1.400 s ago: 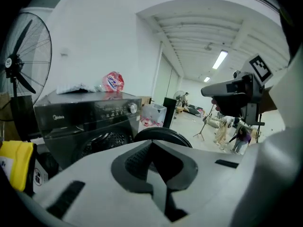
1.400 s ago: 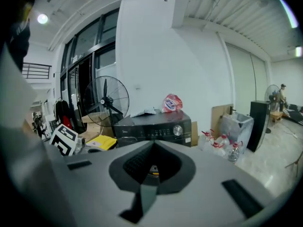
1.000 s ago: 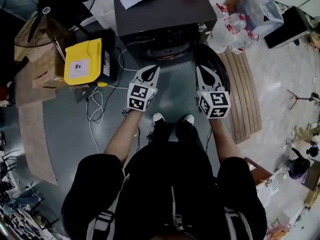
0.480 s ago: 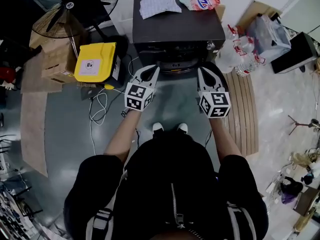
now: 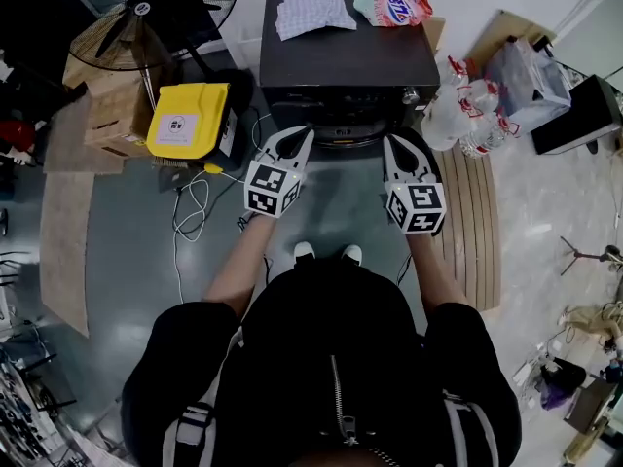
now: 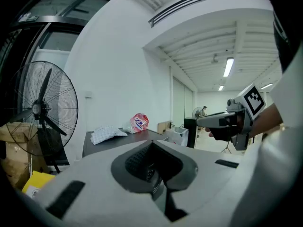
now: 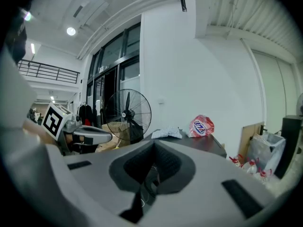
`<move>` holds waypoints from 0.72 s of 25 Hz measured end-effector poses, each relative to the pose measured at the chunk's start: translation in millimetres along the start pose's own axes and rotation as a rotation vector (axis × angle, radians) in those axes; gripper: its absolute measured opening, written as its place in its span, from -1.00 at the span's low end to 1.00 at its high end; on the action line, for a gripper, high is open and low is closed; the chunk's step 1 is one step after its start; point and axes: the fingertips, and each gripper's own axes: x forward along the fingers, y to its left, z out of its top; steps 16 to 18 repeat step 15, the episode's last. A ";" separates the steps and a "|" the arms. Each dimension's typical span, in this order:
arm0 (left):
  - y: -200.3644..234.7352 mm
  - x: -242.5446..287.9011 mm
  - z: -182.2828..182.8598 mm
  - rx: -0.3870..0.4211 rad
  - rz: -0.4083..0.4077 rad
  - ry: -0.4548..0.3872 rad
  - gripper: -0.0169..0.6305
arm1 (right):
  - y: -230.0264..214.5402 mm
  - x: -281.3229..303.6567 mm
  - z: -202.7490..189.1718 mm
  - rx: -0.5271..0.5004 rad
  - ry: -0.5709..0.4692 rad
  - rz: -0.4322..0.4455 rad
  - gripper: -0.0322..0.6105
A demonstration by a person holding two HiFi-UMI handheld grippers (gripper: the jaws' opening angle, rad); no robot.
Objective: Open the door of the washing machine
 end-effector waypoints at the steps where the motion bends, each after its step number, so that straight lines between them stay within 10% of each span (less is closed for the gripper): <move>1: 0.1 1.0 0.6 0.000 0.001 0.001 -0.95 | -0.9 0.8 0.1 0.000 0.001 0.003 -0.89; 18: -0.2 8.7 -3.5 -0.007 0.014 0.015 -0.95 | -6.9 8.8 -5.8 0.007 0.010 0.024 -0.89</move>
